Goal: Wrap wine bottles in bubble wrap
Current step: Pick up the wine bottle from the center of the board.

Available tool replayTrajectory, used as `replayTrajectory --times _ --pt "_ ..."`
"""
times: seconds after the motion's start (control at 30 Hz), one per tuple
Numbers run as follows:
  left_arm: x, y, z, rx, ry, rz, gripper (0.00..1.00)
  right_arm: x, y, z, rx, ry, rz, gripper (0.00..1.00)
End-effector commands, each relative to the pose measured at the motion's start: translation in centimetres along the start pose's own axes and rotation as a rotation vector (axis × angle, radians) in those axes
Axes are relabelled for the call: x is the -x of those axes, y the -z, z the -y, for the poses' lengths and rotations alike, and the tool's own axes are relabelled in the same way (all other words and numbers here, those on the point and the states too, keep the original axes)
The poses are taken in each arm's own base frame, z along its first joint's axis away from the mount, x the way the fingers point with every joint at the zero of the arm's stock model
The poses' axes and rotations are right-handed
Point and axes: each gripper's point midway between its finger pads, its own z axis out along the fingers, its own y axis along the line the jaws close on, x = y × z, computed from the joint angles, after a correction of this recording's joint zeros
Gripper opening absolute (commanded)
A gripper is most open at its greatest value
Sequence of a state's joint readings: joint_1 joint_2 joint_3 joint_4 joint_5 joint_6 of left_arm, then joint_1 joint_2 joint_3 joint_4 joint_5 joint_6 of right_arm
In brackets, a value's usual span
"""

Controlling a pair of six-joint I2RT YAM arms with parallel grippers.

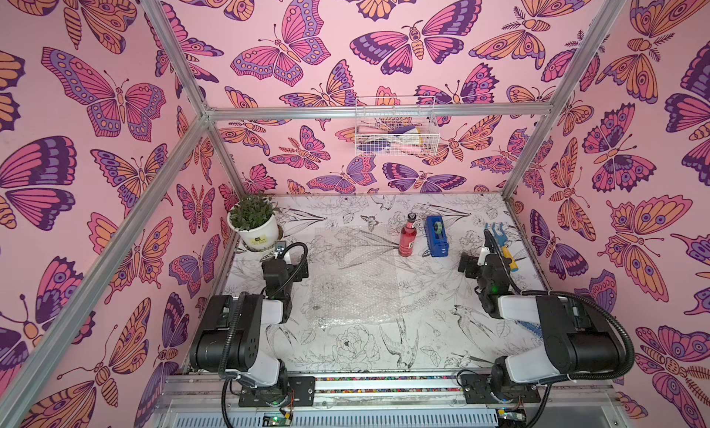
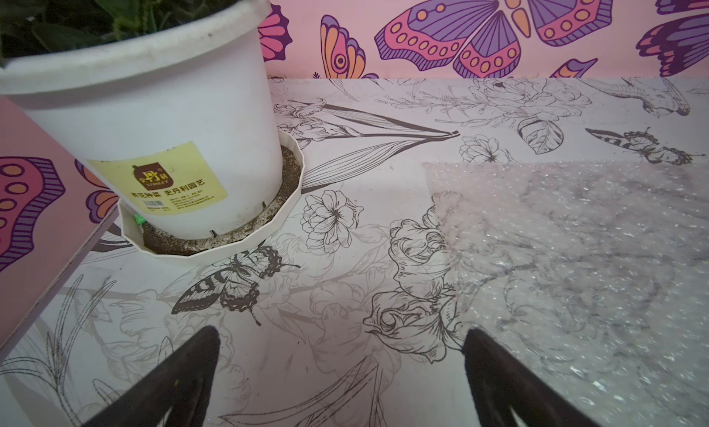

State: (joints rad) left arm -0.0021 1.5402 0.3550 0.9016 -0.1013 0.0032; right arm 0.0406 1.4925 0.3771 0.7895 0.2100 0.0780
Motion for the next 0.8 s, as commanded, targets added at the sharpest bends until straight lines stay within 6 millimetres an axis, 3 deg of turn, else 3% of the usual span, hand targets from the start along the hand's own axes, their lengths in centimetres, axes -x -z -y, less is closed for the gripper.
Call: replayTrajectory --times 0.0,0.2,0.3,0.4,0.47,0.53,0.67,0.77 --pt "0.6 -0.2 0.2 -0.009 -0.010 0.023 1.00 1.2 -0.3 0.2 -0.014 -0.009 0.034 0.99" --pt "1.1 0.0 0.1 -0.010 -0.008 0.038 1.00 2.1 0.1 0.2 -0.006 -0.011 0.084 0.99" --pt "3.6 2.0 -0.5 0.046 -0.012 0.074 1.00 3.8 2.0 0.4 -0.005 -0.007 0.110 0.99" --pt "7.6 4.9 -1.1 0.080 0.067 0.131 0.99 5.8 4.4 0.8 -0.015 -0.068 0.086 0.99" --pt "9.3 6.2 -0.6 0.038 0.107 0.116 1.00 6.7 6.0 -0.6 0.070 -0.091 0.088 0.99" --pt "9.6 6.8 -0.4 0.027 0.130 0.051 1.00 6.7 7.6 -2.8 0.154 -0.067 0.096 0.99" --pt "7.7 7.0 0.0 0.018 0.214 -0.107 1.00 6.0 10.1 -7.6 0.304 0.026 0.115 0.99" --pt "6.1 6.4 1.2 -0.026 0.282 -0.211 1.00 6.4 10.9 -10.5 0.395 0.054 0.170 0.99"
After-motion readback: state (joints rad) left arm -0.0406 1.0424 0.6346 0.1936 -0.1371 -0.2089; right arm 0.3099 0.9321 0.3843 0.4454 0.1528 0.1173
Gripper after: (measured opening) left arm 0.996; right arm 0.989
